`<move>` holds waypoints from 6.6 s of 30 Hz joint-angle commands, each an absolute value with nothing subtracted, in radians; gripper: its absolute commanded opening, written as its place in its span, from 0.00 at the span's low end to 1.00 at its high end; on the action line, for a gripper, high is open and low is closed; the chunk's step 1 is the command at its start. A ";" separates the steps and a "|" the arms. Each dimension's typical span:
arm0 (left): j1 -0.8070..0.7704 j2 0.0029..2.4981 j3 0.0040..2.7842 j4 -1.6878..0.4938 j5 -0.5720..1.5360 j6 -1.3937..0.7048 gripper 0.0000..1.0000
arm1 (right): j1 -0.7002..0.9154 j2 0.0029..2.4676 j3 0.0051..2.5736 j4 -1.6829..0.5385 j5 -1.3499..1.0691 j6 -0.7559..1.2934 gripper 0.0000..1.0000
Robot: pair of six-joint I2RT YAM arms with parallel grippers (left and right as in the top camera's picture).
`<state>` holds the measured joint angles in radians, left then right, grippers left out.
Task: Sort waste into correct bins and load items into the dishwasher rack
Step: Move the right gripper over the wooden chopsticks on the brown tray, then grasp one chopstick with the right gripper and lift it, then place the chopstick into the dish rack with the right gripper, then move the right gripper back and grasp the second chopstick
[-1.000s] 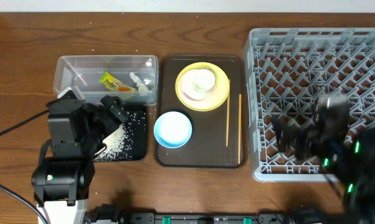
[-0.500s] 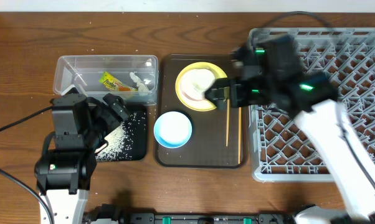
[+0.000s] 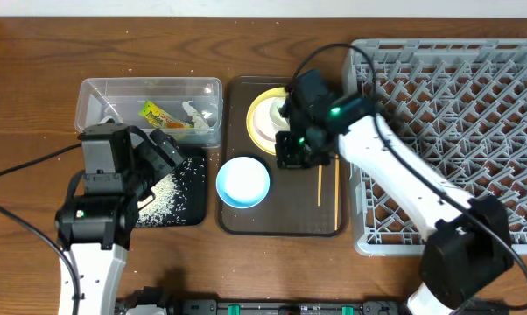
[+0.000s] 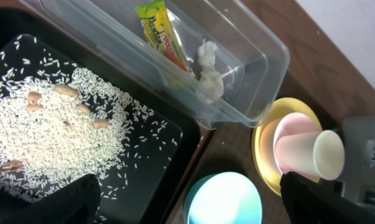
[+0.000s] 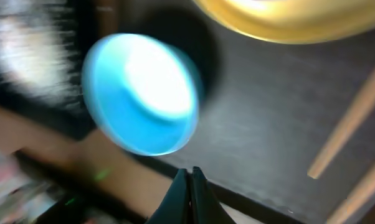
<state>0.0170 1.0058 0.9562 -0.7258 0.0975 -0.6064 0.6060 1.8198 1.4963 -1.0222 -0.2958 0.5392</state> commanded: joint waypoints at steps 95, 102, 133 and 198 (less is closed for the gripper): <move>0.021 1.051 0.970 -0.726 0.089 -0.607 0.95 | 0.555 1.658 1.066 -0.581 0.213 0.569 0.01; 0.021 1.051 0.970 -0.725 0.089 -0.607 0.95 | 0.511 1.415 1.066 -0.619 0.213 0.493 0.01; 0.021 1.051 0.970 -0.726 0.089 -0.607 0.95 | 0.334 1.489 1.026 -0.716 0.213 0.253 0.06; 0.021 1.051 0.970 -0.726 0.089 -0.607 0.95 | 0.726 1.739 1.052 -0.621 0.352 0.617 0.38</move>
<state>0.0170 1.0473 0.9562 -0.7258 0.0975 -0.6064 0.7242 1.7073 1.0348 -0.6178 0.3111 0.5888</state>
